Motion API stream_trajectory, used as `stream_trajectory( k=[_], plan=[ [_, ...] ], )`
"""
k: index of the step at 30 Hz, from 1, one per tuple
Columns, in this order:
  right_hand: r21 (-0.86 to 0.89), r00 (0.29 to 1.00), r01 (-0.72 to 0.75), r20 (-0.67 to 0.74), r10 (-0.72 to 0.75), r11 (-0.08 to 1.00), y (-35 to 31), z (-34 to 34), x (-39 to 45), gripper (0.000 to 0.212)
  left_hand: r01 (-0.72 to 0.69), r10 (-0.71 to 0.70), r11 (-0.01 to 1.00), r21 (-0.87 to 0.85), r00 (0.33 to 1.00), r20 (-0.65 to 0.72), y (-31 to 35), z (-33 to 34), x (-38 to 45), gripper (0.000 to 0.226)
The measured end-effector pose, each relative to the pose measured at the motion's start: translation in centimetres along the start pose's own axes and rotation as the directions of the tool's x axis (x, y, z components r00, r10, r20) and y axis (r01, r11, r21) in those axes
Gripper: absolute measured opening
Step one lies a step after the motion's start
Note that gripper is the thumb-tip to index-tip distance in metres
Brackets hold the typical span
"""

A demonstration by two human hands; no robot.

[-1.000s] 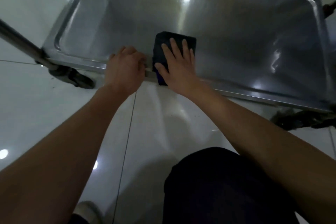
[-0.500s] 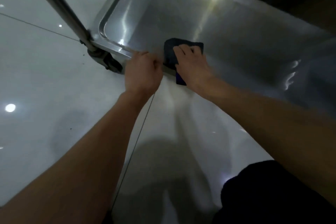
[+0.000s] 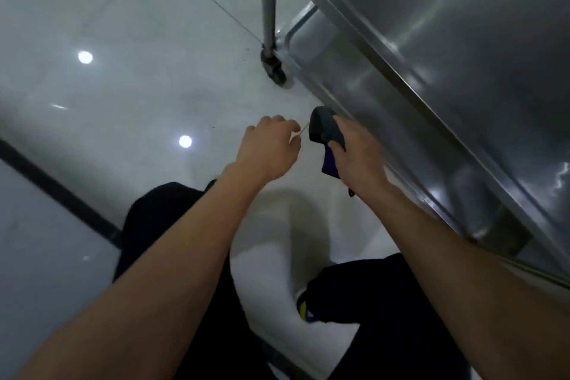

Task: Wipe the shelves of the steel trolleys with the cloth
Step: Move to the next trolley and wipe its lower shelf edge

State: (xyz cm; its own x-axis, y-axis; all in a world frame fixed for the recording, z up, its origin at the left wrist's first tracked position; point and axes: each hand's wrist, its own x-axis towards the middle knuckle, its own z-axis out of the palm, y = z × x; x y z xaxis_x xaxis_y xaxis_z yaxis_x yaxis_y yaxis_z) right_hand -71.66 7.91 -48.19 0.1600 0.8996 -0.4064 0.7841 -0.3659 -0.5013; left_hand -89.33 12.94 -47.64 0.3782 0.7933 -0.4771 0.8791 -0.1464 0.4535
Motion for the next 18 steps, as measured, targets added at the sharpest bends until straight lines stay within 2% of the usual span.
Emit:
stream_trajectory(
  k=[4, 8, 14, 18],
  plan=[
    [-0.007, 0.994, 0.077, 0.083, -0.077, 0.997, -7.9, -6.7, -5.6, 0.04, 0.074, -0.074, 0.997, -0.016, 0.997, 0.006, 0.9, -8.3, -8.4, 0.044],
    [-0.003, 0.979, 0.157, 0.135, -0.155, 0.988, -16.3, -13.6, -9.5, 0.033, 0.085, -0.086, 0.996, -0.03, 0.995, -0.046, 2.5, -17.6, -14.4, 0.047],
    [-0.027, 0.965, 0.216, 0.156, -0.21, 0.976, -27.5, -20.7, -11.9, 0.042, 0.124, -0.138, 0.986, -0.114, 0.983, -0.124, 1.2, -29.6, -20.0, 0.045],
    [0.019, 0.972, 0.209, 0.11, -0.21, 0.978, -34.8, -22.9, -11.3, 0.036, 0.117, -0.13, 0.988, -0.096, 0.982, -0.141, -1.6, -36.2, -21.6, 0.049]
  ],
)
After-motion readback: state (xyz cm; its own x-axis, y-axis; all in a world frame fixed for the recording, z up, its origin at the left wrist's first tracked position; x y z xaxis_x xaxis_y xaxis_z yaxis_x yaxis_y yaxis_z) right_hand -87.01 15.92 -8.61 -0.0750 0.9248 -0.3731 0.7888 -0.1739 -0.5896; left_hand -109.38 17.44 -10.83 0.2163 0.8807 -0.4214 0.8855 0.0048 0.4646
